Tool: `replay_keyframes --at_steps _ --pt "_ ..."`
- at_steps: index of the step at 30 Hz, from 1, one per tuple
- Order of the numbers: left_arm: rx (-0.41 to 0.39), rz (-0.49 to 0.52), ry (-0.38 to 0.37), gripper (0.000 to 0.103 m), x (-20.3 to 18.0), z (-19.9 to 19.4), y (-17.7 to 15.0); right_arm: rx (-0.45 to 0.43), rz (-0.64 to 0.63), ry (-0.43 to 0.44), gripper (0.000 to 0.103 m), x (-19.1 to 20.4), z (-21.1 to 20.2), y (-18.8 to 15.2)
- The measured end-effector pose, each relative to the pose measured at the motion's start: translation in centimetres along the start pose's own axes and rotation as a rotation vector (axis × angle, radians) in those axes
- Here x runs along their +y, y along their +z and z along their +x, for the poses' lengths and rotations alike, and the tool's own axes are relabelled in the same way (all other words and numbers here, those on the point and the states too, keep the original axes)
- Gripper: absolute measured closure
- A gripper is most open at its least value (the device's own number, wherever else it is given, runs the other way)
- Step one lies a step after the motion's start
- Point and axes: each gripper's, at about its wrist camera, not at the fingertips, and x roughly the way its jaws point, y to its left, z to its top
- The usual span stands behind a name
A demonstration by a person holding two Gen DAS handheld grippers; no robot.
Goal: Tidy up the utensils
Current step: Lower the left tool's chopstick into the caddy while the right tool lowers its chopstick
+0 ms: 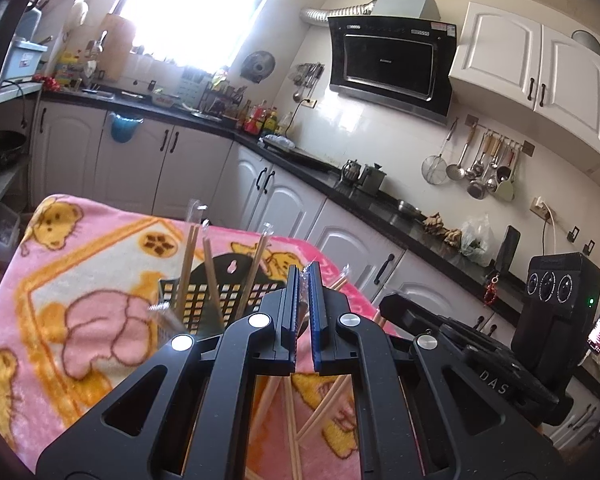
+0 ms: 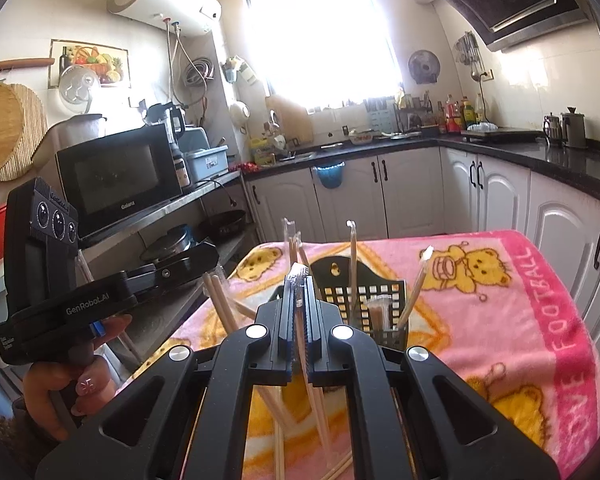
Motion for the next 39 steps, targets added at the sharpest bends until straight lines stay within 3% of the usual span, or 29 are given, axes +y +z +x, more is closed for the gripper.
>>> replay_keyframes --at_steps 22,39 --pt "-0.136 0.067 -0.025 0.100 -2.2 -0.3 6.0 -0.148 -0.047 0.020 0.099 1.0 -0.5 6.0" --pt "-0.230 0.147 0.054 0.100 -3.0 -0.1 10.5 -0.285 -0.081 -0.031 0.099 -0.2 0.5 11.8"
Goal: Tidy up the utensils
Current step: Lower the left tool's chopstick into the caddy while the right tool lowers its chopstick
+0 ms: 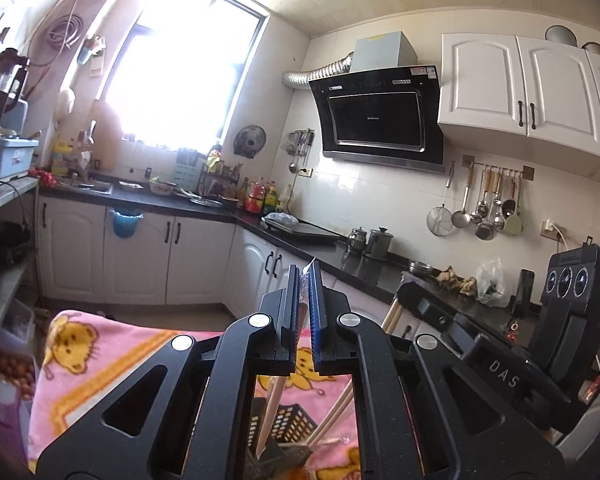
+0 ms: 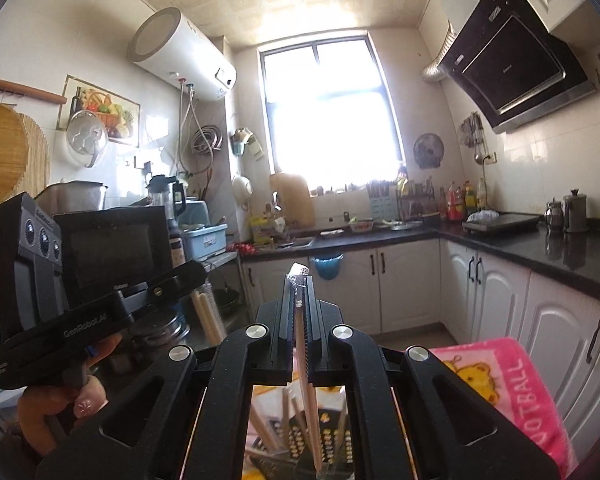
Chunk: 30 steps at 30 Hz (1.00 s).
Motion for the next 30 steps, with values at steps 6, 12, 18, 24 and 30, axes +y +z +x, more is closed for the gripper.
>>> replay_keyframes --at_steps 6,12,18,24,30 --pt "0.002 0.010 0.053 0.100 0.7 1.3 -0.5 -0.013 -0.003 -0.041 0.099 -1.4 1.4 0.0" --pt "0.026 0.006 0.094 0.100 1.8 2.9 -2.4 0.004 0.034 -0.088 0.099 -3.6 3.1 -1.4" --pt "0.057 0.005 0.128 0.100 2.7 4.4 -4.6 0.031 0.099 -0.119 0.099 -5.9 4.6 -3.6" --pt "0.085 -0.002 0.148 0.100 3.4 5.3 -6.2 0.034 0.132 -0.128 0.099 -6.7 5.6 -5.7" --pt "0.112 -0.006 0.153 0.100 4.0 5.9 -7.7 0.047 0.133 -0.144 0.099 -6.8 6.3 -7.3"
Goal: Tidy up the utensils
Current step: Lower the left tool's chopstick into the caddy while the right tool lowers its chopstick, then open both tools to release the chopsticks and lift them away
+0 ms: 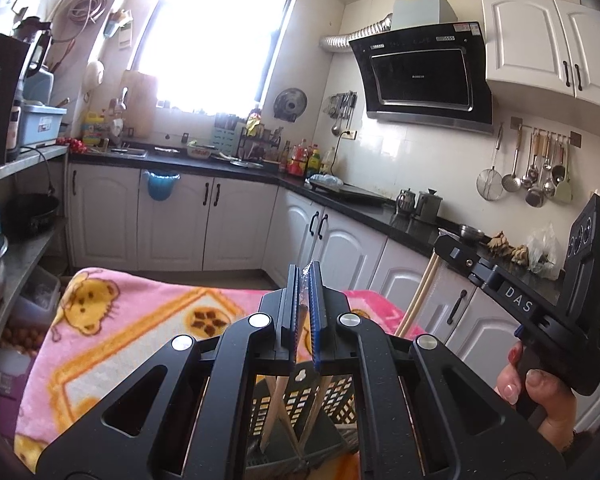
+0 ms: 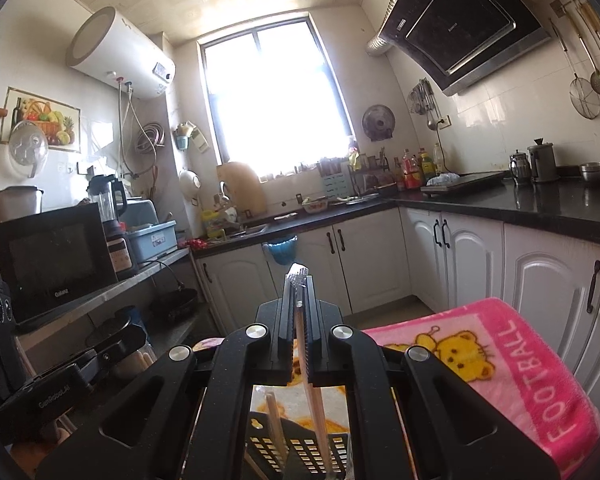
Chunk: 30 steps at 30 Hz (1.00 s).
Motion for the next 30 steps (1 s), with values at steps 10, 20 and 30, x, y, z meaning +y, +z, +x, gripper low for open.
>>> replay_keyframes --at_steps 10,20,30 --pt "0.067 -0.020 -0.010 0.100 0.4 1.4 -2.0 0.046 -0.023 -0.016 0.098 0.3 0.8 -1.9" --pt "0.122 -0.022 -0.020 0.100 0.4 1.7 -3.2 0.141 -0.051 -0.043 0.089 0.9 1.1 -3.5" --pt "0.158 -0.021 -0.039 0.100 0.4 1.3 -3.9 0.180 -0.051 -0.063 0.071 0.9 0.1 -3.9"
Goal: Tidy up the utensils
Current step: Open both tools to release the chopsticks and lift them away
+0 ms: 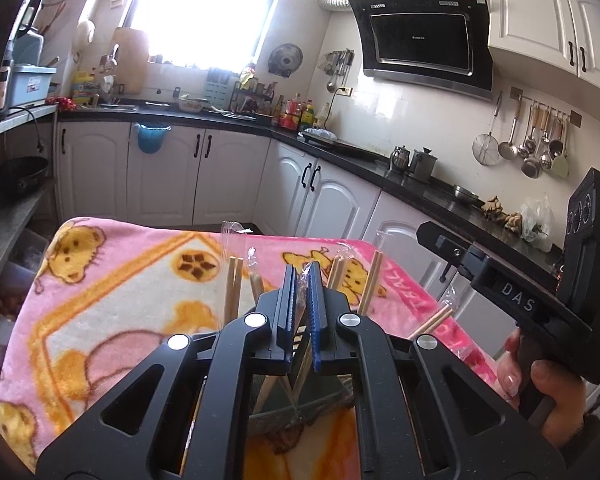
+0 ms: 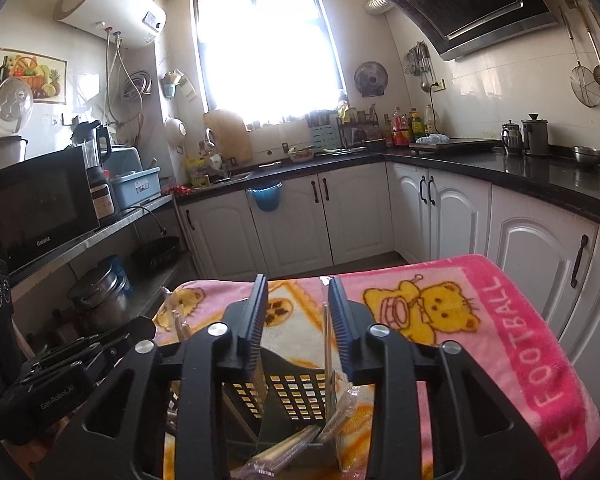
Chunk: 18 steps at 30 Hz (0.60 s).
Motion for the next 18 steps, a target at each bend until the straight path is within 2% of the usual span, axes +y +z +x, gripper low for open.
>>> replay_keyframes --at_steps 3,4,7,10,18 --pt "0.011 0.001 0.000 0.100 0.1 -0.2 0.0 0.008 -0.006 -0.004 0.065 0.1 -0.6 -0.1" --pt "0.013 -0.001 0.001 0.097 0.1 -0.3 -0.1 0.009 -0.004 -0.004 0.062 0.1 -0.9 -0.2" --pt "0.025 -0.015 -0.003 0.080 0.2 -0.5 -0.1 0.019 -0.006 0.000 0.058 0.0 -1.5 -0.3" --pt "0.031 -0.025 0.008 0.077 0.6 -0.9 -0.2 0.029 -0.020 -0.003 0.056 0.0 -2.1 -0.5" --pt "0.039 -0.048 0.017 0.058 1.1 -2.0 -0.3 0.047 -0.029 0.001 0.054 -0.1 -3.2 -0.7"
